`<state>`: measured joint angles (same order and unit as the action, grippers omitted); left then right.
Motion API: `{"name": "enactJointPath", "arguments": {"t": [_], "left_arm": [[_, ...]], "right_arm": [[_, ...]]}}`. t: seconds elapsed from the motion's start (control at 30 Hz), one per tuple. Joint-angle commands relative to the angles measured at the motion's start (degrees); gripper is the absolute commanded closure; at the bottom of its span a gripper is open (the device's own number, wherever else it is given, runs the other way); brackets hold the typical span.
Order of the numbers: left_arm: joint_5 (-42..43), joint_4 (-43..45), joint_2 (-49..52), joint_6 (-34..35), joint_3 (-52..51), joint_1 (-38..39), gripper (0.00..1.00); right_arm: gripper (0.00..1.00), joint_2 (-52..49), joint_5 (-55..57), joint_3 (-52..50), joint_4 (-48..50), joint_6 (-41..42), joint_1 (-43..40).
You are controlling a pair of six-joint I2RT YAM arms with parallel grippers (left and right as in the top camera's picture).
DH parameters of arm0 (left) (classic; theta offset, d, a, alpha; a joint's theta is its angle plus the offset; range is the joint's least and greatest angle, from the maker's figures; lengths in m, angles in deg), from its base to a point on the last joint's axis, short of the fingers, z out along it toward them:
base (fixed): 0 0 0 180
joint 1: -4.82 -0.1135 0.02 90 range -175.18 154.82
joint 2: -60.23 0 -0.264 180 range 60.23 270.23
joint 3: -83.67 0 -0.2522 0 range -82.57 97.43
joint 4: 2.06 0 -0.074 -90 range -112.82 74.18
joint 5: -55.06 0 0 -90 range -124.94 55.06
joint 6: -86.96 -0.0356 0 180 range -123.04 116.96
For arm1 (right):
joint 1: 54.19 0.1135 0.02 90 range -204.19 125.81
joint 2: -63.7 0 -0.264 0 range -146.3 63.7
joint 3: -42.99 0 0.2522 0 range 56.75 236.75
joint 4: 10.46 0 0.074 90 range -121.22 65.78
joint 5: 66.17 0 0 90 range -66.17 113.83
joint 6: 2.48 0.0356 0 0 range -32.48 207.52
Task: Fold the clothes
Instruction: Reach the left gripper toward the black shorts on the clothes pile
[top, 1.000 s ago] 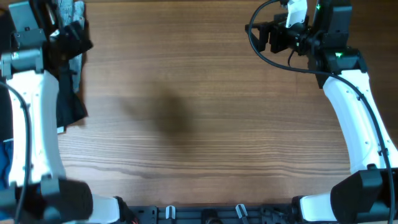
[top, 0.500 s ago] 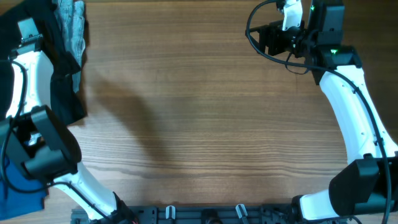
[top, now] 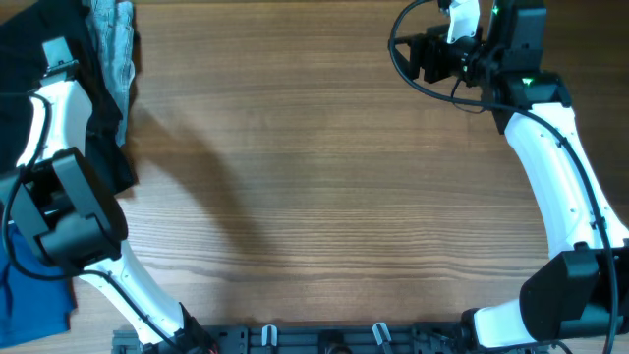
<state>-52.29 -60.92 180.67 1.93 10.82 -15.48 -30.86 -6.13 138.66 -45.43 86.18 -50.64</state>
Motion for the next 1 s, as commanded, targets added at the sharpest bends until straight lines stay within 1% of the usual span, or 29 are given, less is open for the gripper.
{"name": "enactJointPath", "arguments": {"t": [0.0,0.03,0.1,0.13,0.23,0.27,0.3,0.37,0.4,0.5,0.57,0.6,0.63,0.73,0.77,0.8,0.83,0.9,0.97], "left_arm": [[-1.0,-0.1,-0.1,-0.3,0.4,1.3,0.72],[-1.0,-0.1,-0.2,-0.3,0.4,1.8,0.75],[-1.0,-0.2,-0.5,-0.3,0.4,2.8,0.89],[-1.0,-0.6,-0.9,-0.3,0.4,3.4,0.96],[-0.9,-2.3,-3.4,1.1,0.7,6.0,0.96],[0.1,-3.3,-5.1,2.5,1.3,8.0,0.96],[1.5,-3.9,-6.5,3.1,1.9,9.7,0.96],[8.8,-4.5,-9.9,3.8,4.2,15.3,0.96],[11.4,-3.9,-11.6,6.0,5.4,19.1,0.96],[11.5,-2.4,-13.6,8.8,6.8,27.7,0.96],[7.6,-2.6,-13.6,8.8,6.8,30.7,0.96],[3.5,-3.4,-13.5,9.0,6.8,31.5,0.92],[1.9,-3.7,-13.4,9.0,6.8,31.3,0.79],[-0.4,-4.0,-13.4,8.7,6.8,29.1,0.49],[-0.7,-4.0,-13.4,8.4,6.8,28.0,0.44],[-0.7,-4.0,-13.2,7.2,6.8,27.0,0.43],[-0.7,-4.3,-13.1,5.6,6.8,25.8,0.39],[-0.8,-5.9,-12.0,2.5,6.8,23.6,0.36],[-2.0,-9.4,-10.3,2.1,6.8,21.6,0.35]], "right_arm": [[0.14,-0.9,0.4,1.2,0.9,0.0,-0.2],[0.14,-0.9,0.4,1.2,1.0,0.0,-0.2],[0.15,-0.9,0.4,1.2,1.2,0.0,-0.2],[0.19,-0.9,0.4,1.2,1.2,0.0,-0.2],[0.28,-0.9,0.3,1.2,1.7,0.3,-0.2],[0.32,-0.9,0.3,1.2,2.3,2.3,-0.2],[0.33,-0.9,-0.1,1.2,3.1,4.1,-0.2],[0.35,-0.8,-1.1,1.3,4.9,5.1,-0.4],[0.36,-0.8,-1.2,1.3,5.9,6.6,-0.9],[0.38,-0.7,-4.6,1.3,7.7,8.0,-2.5],[0.37,-0.7,-6.2,1.3,7.8,8.0,-3.2],[0.34,-0.7,-6.1,1.3,7.4,7.7,-3.2],[0.3,-0.7,-6.1,1.3,7.2,7.7,-3.2],[0.2,-0.7,-6.1,1.3,6.5,7.7,-3.2],[0.18,-0.7,-6.1,1.3,6.1,7.7,-3.2],[0.18,-0.7,-6.1,1.3,5.7,7.5,-3.2],[0.17,-0.7,-6.1,1.3,5.0,7.3,-3.2],[0.17,-0.7,-6.1,1.3,4.0,6.7,-3.2],[0.17,-0.7,-6.1,1.3,3.2,5.8,-3.2]]}}
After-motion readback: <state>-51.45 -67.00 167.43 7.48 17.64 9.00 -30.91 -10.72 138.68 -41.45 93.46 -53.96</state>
